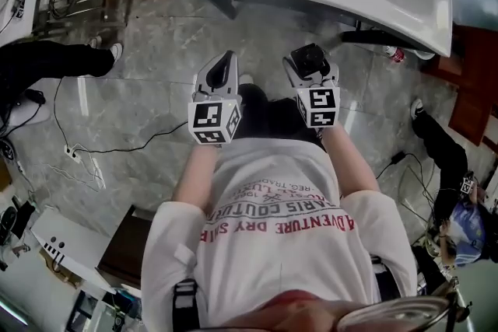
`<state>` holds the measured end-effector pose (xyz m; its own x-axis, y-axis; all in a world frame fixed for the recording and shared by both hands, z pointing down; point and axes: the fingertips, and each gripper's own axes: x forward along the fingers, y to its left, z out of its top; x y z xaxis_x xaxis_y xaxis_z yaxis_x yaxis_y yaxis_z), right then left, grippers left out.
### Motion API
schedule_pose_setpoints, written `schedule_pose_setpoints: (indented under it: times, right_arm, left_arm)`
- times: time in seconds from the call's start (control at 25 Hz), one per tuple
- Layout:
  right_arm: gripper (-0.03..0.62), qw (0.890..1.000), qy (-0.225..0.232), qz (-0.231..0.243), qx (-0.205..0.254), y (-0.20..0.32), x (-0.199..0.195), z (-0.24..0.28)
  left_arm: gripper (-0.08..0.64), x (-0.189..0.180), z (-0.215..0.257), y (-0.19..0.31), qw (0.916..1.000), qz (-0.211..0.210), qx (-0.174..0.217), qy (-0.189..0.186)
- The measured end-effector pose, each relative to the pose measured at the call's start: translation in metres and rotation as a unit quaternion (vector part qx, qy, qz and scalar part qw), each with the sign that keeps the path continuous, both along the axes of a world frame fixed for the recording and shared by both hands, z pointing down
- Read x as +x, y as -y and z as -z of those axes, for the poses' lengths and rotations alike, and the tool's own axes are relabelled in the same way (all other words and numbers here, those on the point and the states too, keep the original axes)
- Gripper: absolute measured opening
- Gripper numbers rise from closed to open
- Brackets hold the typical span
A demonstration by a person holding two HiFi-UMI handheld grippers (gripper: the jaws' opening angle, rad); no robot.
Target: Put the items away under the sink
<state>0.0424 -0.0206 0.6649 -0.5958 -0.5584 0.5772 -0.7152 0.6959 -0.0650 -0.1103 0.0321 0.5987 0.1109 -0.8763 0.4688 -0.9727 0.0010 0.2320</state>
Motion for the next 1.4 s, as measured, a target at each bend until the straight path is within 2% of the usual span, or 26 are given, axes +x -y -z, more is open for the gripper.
schedule_pose_setpoints:
  times: [0.28, 0.44, 0.56, 0.8, 1.0, 1.4]
  right_arm:
    - [0.379, 0.999, 0.013, -0.012, 0.040, 0.047, -0.020, -0.112]
    - [0.379, 0.996, 0.030, -0.027, 0.082, 0.070, -0.027, -0.157]
    - [0.379, 0.994, 0.037, -0.043, 0.096, 0.092, -0.033, -0.181]
    - [0.379, 0.990, 0.032, -0.071, 0.121, 0.134, -0.041, -0.191]
    - [0.379, 0.988, 0.028, -0.079, 0.129, 0.172, -0.057, -0.184]
    - [0.379, 0.985, 0.024, -0.121, 0.117, 0.232, -0.077, -0.198]
  left_arm:
    - [0.026, -0.020, -0.115, 0.047, 0.9990, -0.017, 0.042, 0.005]
    - [0.028, -0.027, -0.173, 0.068, 0.9951, -0.050, 0.071, 0.048]
    - [0.028, -0.039, -0.202, 0.083, 0.9919, -0.055, 0.090, 0.070]
    - [0.027, -0.037, -0.223, 0.091, 0.9905, -0.057, 0.103, 0.070]
    - [0.028, -0.027, -0.231, 0.090, 0.9938, -0.064, 0.088, 0.022]
    - [0.026, -0.026, -0.241, 0.095, 0.9943, -0.071, 0.079, 0.010]
